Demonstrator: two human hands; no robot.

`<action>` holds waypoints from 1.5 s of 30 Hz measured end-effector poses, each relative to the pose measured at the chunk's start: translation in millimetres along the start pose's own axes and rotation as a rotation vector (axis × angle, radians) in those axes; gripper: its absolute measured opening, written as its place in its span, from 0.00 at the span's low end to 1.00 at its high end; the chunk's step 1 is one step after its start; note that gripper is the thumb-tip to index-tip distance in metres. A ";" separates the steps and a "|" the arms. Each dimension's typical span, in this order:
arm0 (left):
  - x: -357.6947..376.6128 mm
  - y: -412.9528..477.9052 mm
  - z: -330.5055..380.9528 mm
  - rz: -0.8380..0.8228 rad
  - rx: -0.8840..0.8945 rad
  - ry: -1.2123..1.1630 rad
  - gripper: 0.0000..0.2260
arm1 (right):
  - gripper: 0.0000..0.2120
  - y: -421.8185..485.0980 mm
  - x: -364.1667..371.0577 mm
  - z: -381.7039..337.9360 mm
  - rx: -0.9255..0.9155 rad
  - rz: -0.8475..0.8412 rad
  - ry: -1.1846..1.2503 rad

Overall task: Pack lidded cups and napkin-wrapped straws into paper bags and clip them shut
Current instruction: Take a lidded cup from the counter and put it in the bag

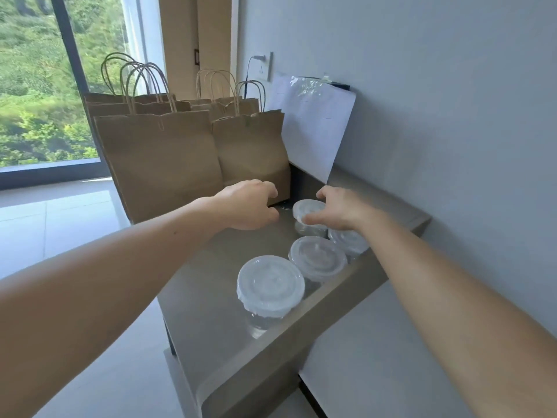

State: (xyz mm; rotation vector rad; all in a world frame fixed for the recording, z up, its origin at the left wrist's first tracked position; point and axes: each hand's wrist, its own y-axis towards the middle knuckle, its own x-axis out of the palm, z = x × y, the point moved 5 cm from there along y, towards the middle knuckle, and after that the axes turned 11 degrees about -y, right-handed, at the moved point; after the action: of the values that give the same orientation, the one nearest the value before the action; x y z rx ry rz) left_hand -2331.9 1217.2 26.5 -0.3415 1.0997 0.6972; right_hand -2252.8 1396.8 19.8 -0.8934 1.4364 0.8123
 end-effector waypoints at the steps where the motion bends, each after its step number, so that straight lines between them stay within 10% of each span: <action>1: 0.9 2.4 -8.5 -0.005 -0.010 -0.005 0.23 | 0.43 9.9 5.0 -5.5 0.001 -0.035 -0.012; 9: 11.1 14.1 -42.3 -0.049 -0.031 -0.001 0.21 | 0.51 53.7 33.0 -16.9 0.033 -0.150 -0.083; 17: -3.2 21.3 -22.0 -0.005 0.030 -0.017 0.23 | 0.44 25.0 -26.7 -15.2 0.008 0.176 0.022; 29: 23.4 9.0 186.6 -0.016 0.389 -0.030 0.22 | 0.40 -194.1 -163.7 132.5 0.234 0.550 0.174; 45: 366.3 -147.2 324.5 -0.682 0.544 -0.029 0.23 | 0.43 -427.3 114.4 306.4 0.767 0.078 0.141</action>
State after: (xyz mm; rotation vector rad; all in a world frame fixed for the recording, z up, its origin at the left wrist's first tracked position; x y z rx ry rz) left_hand -1908.6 1421.0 -174.7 -0.2120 1.0129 -0.2045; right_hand -1733.0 1463.9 -102.1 -0.3076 1.7290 0.2016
